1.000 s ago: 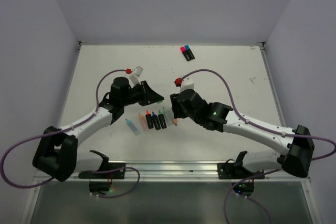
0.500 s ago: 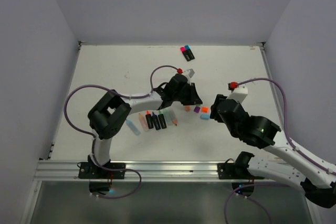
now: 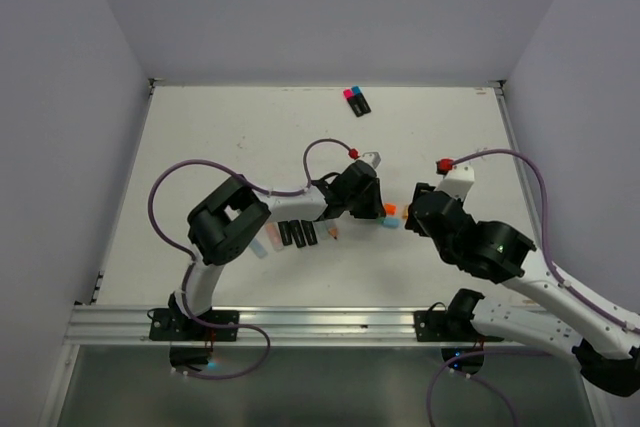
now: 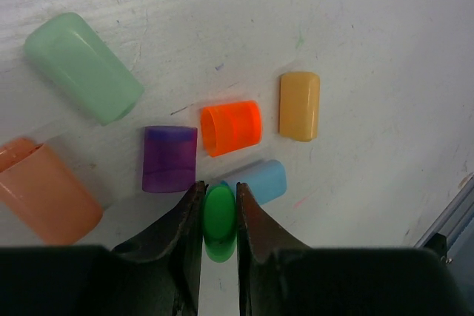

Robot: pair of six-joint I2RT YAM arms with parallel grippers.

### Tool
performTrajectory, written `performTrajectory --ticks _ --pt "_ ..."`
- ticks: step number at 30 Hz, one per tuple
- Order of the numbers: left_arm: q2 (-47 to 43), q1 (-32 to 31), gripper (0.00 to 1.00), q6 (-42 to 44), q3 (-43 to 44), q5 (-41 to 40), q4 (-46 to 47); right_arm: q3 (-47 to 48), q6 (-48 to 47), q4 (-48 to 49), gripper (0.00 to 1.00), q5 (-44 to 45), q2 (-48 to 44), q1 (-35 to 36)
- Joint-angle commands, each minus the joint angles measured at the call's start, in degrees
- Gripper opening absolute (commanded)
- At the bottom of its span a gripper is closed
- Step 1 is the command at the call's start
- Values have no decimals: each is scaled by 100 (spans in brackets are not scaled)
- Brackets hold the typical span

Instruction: Open the pen caps

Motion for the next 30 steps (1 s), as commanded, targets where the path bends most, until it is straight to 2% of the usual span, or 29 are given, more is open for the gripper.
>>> performTrajectory --ticks 1,6,9,12,17,23,26,27,29,30 --pt "-103 -47 22 193 50 -338 14 -14 74 92 51 200 51 -17" --pt "-156 -73 43 228 -38 -338 155 -137 30 294 51 50 192 -26" --pt "-244 -73 51 263 -99 -338 234 -173 22 391 51 -20 359 -26" --pt "-393 -73 56 342 -143 -346 304 -138 -31 479 51 -230 543 -131" --pt "-876 -65 63 474 -196 -338 314 46 -443 743 51 -810 842 -754" --pt "-1588 234 70 632 -328 -680 -29 767 -1049 1058 52 -1319 1193 -1527" --pt "-2044 664 73 676 -565 -742 -82 1250 -1331 1357 52 -1733 1868 -2107" --pt "-2159 795 73 711 -661 -777 -265 1538 -1410 1515 53 -2117 2314 -2257" --pt "-2519 1104 74 887 -732 -961 -398 1856 -1821 1726 54 -2340 2870 -2504" --pt "-2625 1183 74 957 -750 -1057 -459 2179 -1998 2015 58 -2288 3438 -2513"
